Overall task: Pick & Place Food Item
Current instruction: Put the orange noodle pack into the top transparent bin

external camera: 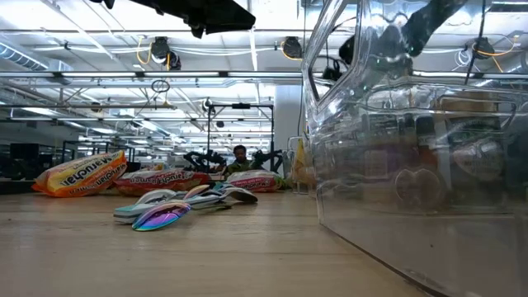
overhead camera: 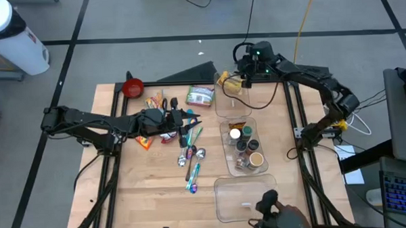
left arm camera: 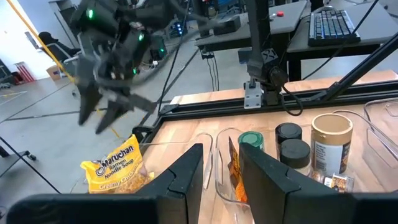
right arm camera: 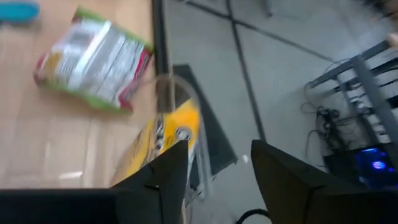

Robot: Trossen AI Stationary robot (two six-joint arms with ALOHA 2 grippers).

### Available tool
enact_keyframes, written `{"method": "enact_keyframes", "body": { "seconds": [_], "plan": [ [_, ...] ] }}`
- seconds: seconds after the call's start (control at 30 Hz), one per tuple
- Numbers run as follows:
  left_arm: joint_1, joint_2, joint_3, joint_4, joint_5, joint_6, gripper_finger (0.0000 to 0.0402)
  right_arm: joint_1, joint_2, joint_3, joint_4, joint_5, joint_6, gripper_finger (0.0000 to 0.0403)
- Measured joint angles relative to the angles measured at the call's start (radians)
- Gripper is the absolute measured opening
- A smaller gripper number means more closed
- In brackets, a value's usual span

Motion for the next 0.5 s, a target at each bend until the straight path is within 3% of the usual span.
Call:
{"method": "enact_keyframes", "body": {
  "seconds": [0.1, 0.23, 0.4, 0.5],
  "plan": [
    [0.0, 0.0, 0.0, 0.0, 0.0, 0.0, 0.0113, 0.022, -0.07, 0.0, 0.009, 0.033, 0.1, 0.0178],
    [0.0, 0.0, 0.0, -0.001, 0.0, 0.0, 0.0113, 0.06, -0.169, 0.0, 0.012, 0.022, 0.358, 0.0174],
    [0.0, 0.0, 0.0, -0.046, -0.007, -0.028, 0.0113, 0.122, -0.297, -0.03, -0.032, -0.18, 0.605, 0.0165],
    [0.0, 0.0, 0.0, -0.154, -0.104, -0.108, 0.0113, 0.177, -0.377, -0.121, -0.018, -0.324, 0.662, 0.0165]
  ]
}}
